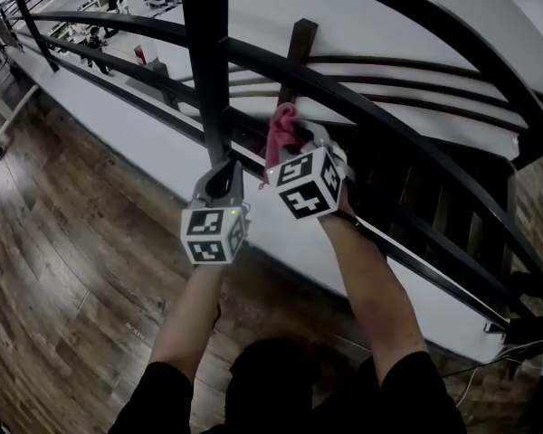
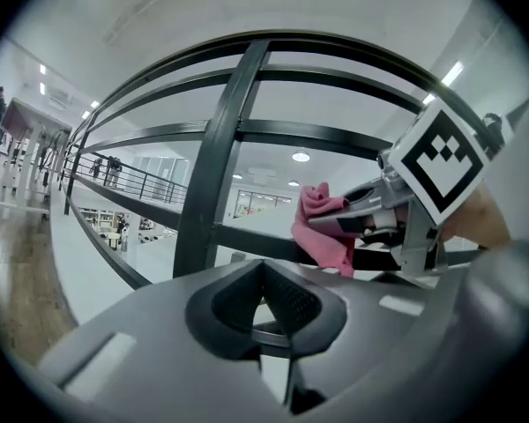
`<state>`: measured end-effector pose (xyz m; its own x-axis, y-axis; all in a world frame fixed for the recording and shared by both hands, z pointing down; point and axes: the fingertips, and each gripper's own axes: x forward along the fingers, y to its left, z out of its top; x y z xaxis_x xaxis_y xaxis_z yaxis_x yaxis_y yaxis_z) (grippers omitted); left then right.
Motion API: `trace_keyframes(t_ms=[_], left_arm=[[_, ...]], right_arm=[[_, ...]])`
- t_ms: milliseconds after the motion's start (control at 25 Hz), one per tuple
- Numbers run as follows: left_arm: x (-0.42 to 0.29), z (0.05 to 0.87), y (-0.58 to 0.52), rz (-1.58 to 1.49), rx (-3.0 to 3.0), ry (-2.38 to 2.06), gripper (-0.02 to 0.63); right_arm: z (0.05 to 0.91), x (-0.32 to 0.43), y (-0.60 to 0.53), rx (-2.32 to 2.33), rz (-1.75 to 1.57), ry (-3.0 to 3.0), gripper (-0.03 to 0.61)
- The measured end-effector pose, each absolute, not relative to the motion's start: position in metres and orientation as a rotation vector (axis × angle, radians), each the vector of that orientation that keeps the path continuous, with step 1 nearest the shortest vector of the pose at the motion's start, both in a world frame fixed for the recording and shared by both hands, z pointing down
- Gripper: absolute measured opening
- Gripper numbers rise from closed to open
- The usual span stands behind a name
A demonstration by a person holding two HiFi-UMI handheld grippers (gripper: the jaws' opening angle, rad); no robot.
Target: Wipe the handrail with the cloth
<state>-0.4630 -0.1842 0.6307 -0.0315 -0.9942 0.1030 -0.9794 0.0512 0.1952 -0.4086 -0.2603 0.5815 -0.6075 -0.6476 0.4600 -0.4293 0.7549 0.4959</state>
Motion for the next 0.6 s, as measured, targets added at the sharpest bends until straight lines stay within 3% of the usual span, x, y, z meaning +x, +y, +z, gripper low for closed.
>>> trace_keyframes(t_ms=[600], left_arm=[[-0.402, 0.622, -0.194, -0.058, 2.135, -2.038, -0.002]], right_arm=[[0.583, -0.340, -0.258, 0.860, -0.430, -2.279, 0.046]])
